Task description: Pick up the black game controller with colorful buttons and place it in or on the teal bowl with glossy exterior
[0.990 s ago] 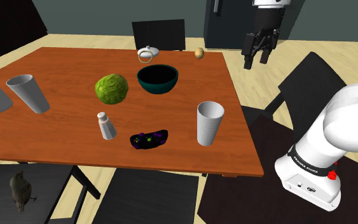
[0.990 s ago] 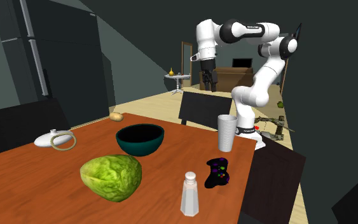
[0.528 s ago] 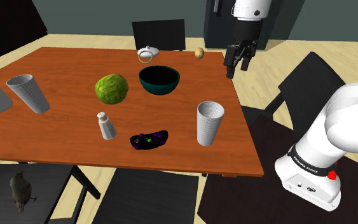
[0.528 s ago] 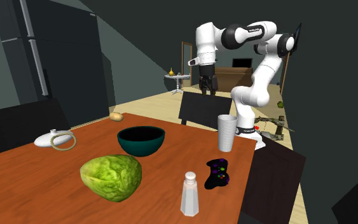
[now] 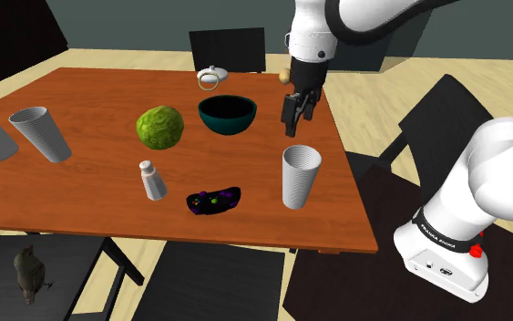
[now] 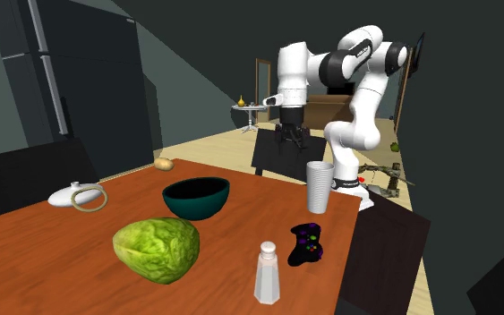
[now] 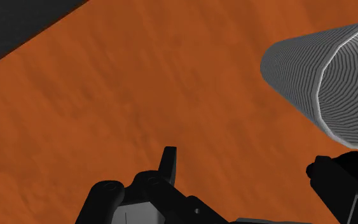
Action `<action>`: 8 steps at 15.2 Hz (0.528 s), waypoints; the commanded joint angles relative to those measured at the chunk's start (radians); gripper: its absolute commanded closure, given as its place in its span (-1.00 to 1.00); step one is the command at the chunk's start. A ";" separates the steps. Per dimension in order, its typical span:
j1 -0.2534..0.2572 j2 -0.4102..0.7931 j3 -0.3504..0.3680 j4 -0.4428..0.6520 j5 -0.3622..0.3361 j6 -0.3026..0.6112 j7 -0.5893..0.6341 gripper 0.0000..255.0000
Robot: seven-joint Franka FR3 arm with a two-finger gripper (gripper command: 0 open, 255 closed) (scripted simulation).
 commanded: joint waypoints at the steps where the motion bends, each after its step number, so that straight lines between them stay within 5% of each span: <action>1: 0.017 0.059 0.028 0.015 -0.006 0.064 -0.009 -1.00; 8: 0.067 0.256 0.129 0.089 -0.067 0.245 -0.005 -1.00</action>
